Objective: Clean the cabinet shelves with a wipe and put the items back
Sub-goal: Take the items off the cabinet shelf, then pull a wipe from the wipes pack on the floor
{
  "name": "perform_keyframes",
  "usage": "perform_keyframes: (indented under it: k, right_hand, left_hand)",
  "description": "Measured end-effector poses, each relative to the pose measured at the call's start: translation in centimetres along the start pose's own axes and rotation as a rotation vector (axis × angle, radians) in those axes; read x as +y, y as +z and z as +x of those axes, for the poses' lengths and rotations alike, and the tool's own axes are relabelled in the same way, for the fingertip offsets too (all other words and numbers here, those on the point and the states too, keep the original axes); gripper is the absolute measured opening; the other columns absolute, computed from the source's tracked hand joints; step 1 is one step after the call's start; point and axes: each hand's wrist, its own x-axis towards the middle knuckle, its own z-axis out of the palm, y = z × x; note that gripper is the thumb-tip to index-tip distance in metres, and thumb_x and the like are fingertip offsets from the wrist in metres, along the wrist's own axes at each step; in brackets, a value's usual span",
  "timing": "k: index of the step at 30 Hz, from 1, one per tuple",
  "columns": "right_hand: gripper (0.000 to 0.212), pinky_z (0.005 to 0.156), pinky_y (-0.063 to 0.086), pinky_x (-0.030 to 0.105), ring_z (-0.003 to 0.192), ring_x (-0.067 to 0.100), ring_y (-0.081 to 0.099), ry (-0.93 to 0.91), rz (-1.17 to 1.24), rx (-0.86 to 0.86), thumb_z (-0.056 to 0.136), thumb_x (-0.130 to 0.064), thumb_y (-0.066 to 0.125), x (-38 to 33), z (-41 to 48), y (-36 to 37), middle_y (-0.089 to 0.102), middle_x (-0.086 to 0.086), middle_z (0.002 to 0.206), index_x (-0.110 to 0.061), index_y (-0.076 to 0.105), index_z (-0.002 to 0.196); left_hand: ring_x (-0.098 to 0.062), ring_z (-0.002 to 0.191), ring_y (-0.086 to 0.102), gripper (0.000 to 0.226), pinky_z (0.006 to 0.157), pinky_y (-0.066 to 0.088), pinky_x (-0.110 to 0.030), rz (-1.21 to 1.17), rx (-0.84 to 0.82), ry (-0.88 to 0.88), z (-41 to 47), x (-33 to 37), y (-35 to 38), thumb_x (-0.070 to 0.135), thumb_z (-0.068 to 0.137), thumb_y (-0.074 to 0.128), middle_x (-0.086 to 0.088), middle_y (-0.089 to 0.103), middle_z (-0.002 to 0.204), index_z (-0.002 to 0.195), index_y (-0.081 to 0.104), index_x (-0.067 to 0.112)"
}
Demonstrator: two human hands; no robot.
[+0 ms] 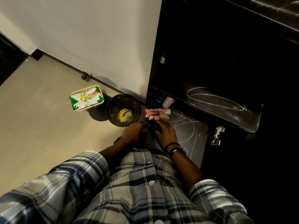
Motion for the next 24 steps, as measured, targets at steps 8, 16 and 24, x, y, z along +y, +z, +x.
perform_keyframes:
  k: [8,16,24]
  right_hand:
    - [0.054,0.099,0.044,0.035,0.121,0.029,0.052,-0.035,0.025,0.077,0.086,-0.01,0.061,0.5,-1.3,0.0,0.043,0.005,0.144,-0.019,0.045,0.137]
    - [0.039,0.088,0.053,0.033,0.114,0.023,0.055,-0.161,0.026,0.334,0.087,-0.011,0.056,-0.5,-3.0,0.1,0.049,0.005,0.136,-0.015,0.054,0.125]
    - [0.025,0.086,0.05,0.043,0.096,0.031,0.057,-0.383,-0.067,0.248,0.088,-0.009,0.053,-8.0,-1.3,2.8,0.059,0.016,0.108,-0.005,0.059,0.112]
  left_hand:
    - [-0.031,0.104,0.058,0.032,0.083,0.045,-0.036,-0.009,0.051,-0.013,-0.9,0.6,0.3,0.023,0.092,0.053,-0.014,0.058,0.12,0.122,0.056,0.011]
    - [-0.033,0.104,0.059,0.041,0.085,0.05,-0.043,-0.069,0.142,-0.021,-3.3,-0.3,-0.3,0.022,0.087,0.06,-0.015,0.057,0.122,0.125,0.053,0.009]
    - [-0.032,0.098,0.061,0.034,0.08,0.043,-0.028,-0.239,0.362,-0.198,-5.1,-5.9,-3.8,0.017,0.084,0.062,-0.016,0.063,0.112,0.115,0.06,0.006]
